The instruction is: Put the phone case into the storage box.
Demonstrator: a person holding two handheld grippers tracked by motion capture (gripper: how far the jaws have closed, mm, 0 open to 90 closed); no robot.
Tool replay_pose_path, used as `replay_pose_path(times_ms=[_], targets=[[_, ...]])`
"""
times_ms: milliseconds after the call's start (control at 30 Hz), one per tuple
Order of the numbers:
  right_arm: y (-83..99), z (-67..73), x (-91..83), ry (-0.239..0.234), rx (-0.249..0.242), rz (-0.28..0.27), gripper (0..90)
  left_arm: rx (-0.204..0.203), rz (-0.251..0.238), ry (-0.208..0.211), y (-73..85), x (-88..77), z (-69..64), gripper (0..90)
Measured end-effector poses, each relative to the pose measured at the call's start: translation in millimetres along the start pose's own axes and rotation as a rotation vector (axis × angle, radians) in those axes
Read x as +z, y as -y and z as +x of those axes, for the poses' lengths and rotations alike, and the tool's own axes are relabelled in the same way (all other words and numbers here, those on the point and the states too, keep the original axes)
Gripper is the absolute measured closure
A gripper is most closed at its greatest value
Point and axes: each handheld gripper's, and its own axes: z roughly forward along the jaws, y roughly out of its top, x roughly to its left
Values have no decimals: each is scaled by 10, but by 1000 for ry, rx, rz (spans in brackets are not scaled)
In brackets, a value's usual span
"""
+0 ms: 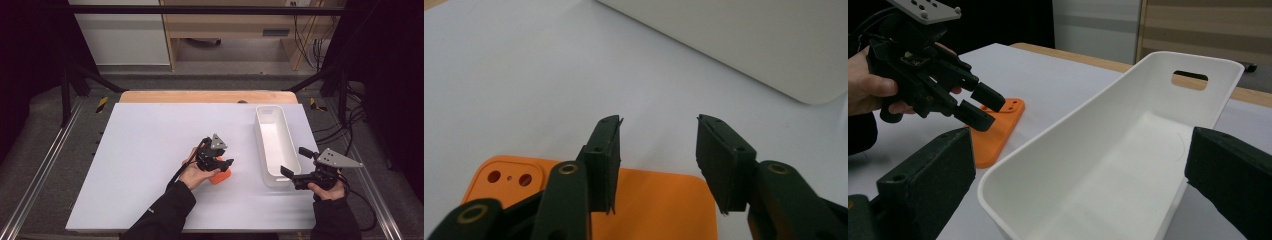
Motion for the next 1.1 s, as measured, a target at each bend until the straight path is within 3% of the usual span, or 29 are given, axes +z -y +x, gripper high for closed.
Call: replay_pose_path(times_ms=[833,1100], targets=[[-3,1,-5,-5,4,-2,4,-11,80,25,33,227,0,848],[-3,2,-4,-6,2,-3,5,-8,91,10,42,278,4,890]])
